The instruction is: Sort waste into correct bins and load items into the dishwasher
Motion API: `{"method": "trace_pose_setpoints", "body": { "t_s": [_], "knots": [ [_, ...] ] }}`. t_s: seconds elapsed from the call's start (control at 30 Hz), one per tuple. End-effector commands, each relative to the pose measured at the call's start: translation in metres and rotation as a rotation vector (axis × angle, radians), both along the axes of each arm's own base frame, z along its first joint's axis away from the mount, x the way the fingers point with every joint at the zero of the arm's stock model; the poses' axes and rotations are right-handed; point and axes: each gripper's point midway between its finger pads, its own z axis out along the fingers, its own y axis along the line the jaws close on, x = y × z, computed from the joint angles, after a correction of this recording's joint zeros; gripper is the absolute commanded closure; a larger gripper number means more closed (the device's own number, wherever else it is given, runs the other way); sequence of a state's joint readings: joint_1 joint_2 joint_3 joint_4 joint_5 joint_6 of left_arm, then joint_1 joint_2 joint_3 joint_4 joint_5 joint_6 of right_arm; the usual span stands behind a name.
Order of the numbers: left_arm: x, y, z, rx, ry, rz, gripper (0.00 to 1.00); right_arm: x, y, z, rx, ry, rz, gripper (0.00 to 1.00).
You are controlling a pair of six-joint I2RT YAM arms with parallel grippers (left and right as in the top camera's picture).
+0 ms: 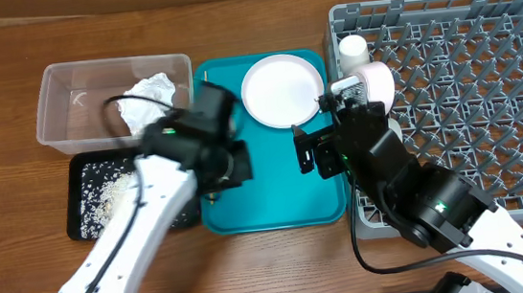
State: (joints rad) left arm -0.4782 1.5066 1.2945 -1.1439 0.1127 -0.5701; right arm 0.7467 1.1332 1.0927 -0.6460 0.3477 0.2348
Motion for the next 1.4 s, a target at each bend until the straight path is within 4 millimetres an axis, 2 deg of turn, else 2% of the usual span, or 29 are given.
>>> {"method": "trace_pose_setpoints", "body": {
  "t_s": [0.0,0.1,0.17,0.43,0.5,0.73,0.93,1.1,1.37],
  "knots": [
    [0.003,-0.002,-0.024,0.140,-0.007,-0.031,0.96,0.004,-0.001,-0.002,-0.011,-0.001,-0.014,0.00],
    [0.009,-0.004,-0.040,0.215,-0.016,-0.052,0.96,0.005,0.000,-0.006,-0.019,0.008,-0.015,0.00],
    [0.016,0.001,-0.049,0.267,-0.023,-0.045,0.96,0.006,0.001,-0.009,-0.025,0.014,-0.014,0.00],
    [0.046,0.044,-0.064,0.395,-0.050,0.069,0.96,0.007,0.002,-0.013,-0.034,0.024,-0.014,0.00],
    [0.052,0.050,-0.067,0.401,-0.055,0.090,0.96,0.007,0.002,-0.013,-0.034,0.024,-0.014,0.00],
    [0.067,0.059,-0.080,0.391,-0.052,0.146,0.96,0.007,0.002,-0.013,-0.034,0.024,-0.014,0.00],
    [0.083,0.059,-0.094,0.388,-0.078,0.164,0.96,0.007,0.002,-0.013,-0.034,0.024,-0.014,0.00],
    [0.089,0.069,-0.103,0.458,-0.094,0.176,0.96,0.007,0.002,-0.013,-0.034,0.024,-0.014,0.00],
    [0.096,0.080,-0.128,0.558,-0.090,0.173,0.96,0.007,0.002,-0.013,-0.034,0.024,-0.014,0.00]
  ]
}}
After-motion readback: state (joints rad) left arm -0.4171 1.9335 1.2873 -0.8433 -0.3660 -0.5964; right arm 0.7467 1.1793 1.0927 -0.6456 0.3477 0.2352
